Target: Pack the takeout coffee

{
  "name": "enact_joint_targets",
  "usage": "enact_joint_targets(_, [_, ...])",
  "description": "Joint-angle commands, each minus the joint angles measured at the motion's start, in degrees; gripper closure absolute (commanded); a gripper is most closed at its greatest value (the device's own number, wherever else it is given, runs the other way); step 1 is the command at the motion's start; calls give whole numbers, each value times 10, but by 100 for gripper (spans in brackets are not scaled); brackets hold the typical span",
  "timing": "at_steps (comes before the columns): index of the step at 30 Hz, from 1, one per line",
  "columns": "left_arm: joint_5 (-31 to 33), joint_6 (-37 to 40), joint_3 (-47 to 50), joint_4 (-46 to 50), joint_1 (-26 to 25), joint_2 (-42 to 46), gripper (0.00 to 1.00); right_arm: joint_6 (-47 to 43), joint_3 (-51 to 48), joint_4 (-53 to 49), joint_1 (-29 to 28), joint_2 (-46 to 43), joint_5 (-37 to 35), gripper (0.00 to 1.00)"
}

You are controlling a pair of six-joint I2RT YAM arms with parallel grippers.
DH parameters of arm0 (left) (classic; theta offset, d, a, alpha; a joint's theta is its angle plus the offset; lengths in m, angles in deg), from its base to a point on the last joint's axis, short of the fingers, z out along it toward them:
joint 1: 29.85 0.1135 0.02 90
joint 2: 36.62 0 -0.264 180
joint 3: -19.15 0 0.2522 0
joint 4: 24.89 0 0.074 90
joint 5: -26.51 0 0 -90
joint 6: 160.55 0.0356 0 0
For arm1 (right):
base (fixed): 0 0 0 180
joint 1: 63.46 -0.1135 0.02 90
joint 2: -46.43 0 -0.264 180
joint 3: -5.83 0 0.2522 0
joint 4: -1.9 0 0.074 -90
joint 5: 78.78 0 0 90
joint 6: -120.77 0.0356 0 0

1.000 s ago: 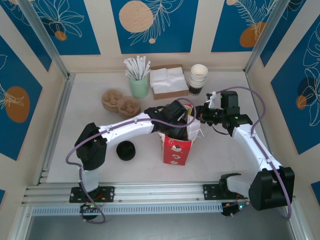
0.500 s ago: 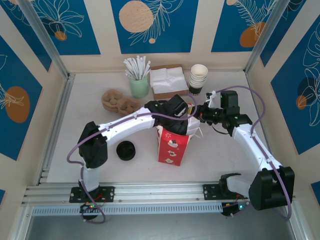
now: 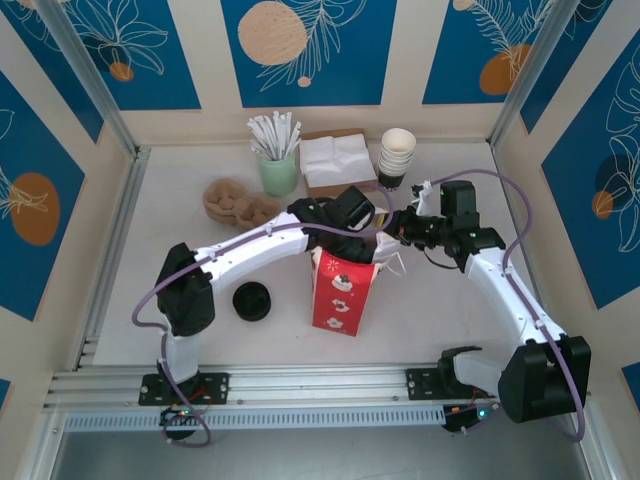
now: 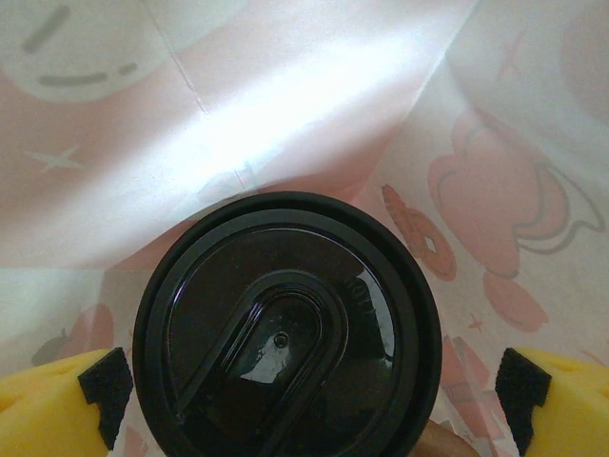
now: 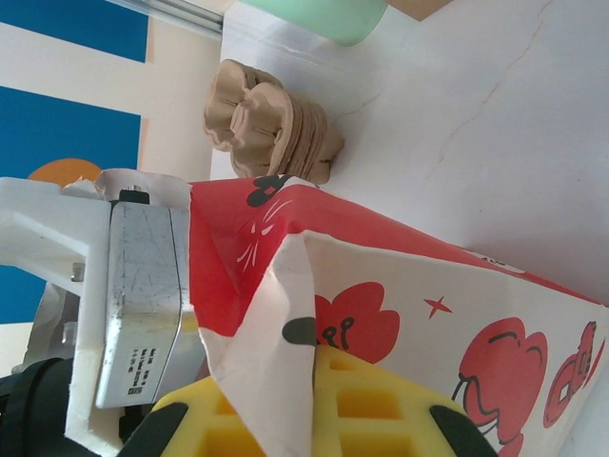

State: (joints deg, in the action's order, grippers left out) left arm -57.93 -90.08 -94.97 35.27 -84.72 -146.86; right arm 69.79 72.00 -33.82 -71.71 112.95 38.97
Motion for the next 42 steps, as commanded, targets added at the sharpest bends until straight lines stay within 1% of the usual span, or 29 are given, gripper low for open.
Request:
enact_joint_targets(1, [-16, -1, -9, -6, 0, 26, 1, -39, 27, -47, 0, 13, -43, 100])
enact_joint_targets(4, [3, -7, -3, -7, 0, 30, 1, -57, 39, -70, 0, 10, -60, 100])
enact_joint_targets(10, [66, -29, 2, 1, 0, 27, 1, -106, 74, -130, -8, 7, -96, 100])
enact_joint_targets(13, [80, -31, 10, -8, 0, 26, 1, -132, 95, -164, -18, 10, -122, 100])
enact_joint_targets(19, [60, -31, 21, -38, 0, 27, 1, -166, 137, -216, -46, 21, -189, 100])
enact_joint_targets(25, [33, -32, 24, -61, 0, 34, 1, -179, 165, -241, -80, 29, -258, 100])
enact_joint_targets(28, [37, -36, 25, -60, 1, 39, 1, -184, 170, -256, -84, 31, -289, 100])
enact_joint_targets(36, [30, -40, 27, -58, 2, 57, 1, -192, 181, -268, -85, 32, -321, 100])
enact_joint_targets(42, [-10, -44, 36, -84, 2, 80, 1, -183, 184, -260, -94, 28, -334, 100])
